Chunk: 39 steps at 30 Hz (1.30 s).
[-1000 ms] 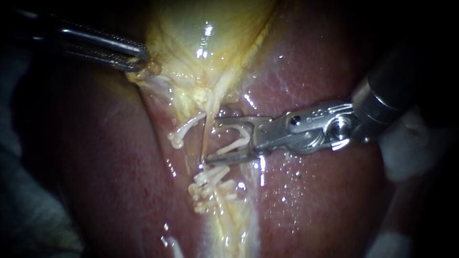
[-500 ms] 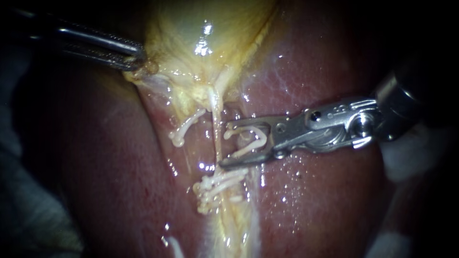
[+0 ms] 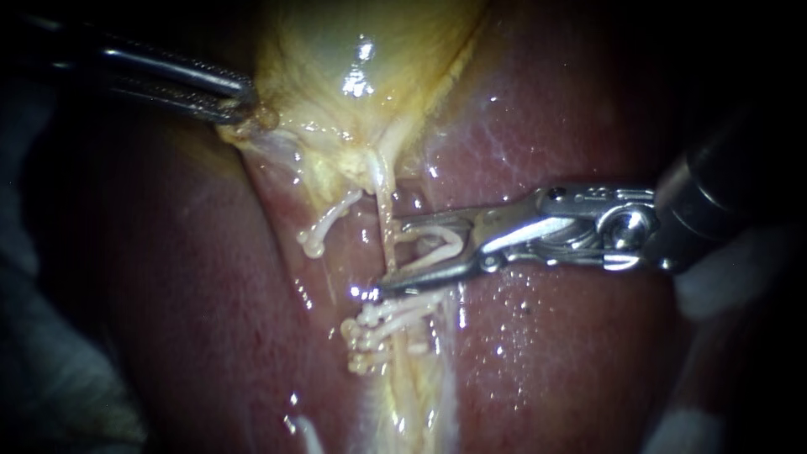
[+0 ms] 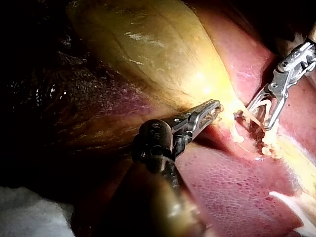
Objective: Clipping third clip right tube
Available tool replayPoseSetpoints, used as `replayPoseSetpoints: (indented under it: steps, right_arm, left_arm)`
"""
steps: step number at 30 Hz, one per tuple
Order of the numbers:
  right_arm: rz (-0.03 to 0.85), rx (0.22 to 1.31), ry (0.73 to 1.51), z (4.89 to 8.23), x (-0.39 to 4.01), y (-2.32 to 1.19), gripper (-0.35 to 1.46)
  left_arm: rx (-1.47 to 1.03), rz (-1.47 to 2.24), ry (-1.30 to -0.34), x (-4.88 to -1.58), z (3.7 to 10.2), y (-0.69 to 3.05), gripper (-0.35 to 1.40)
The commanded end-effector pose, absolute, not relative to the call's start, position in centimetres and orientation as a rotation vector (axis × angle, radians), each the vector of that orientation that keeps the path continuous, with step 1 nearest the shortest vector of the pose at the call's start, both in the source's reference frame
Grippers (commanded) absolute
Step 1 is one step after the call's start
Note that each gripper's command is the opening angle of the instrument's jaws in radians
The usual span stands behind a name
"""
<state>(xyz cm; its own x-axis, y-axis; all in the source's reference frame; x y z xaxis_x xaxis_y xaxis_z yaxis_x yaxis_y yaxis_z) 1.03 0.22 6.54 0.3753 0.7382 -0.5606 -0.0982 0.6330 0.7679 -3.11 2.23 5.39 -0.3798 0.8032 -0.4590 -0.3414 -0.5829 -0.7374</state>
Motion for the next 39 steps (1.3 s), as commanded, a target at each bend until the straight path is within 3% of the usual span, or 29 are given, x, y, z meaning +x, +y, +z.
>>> replayPoseSetpoints:
  steps: [1, 16, 24, 31, 39]
  right_arm:
    - [0.609, 0.723, 1.062, 6.55, 1.04, 0.23, 0.49]
    - [0.659, 0.859, 1.148, 6.68, 1.24, 0.16, 0.48]
    - [0.675, 0.875, 1.208, 6.68, 1.35, 0.2, 0.48]
    - [0.691, 0.898, 1.279, 6.49, 1.32, 0.28, 0.45]
    - [0.699, 0.909, 1.285, 6.31, 1.33, 0.35, 0.44]
  left_arm:
    - [-1.081, 2.016, -0.706, -3.11, 5.39, 2.23, -0.35]
    - [-1.081, 2.016, -0.706, -3.11, 5.4, 2.24, -0.35]
    - [-1.081, 2.016, -0.706, -3.11, 5.4, 2.24, -0.35]
    - [-1.081, 2.016, -0.703, -3.08, 5.43, 2.26, -0.35]
    - [-1.081, 2.016, -0.697, -3.05, 5.47, 2.28, -0.35]
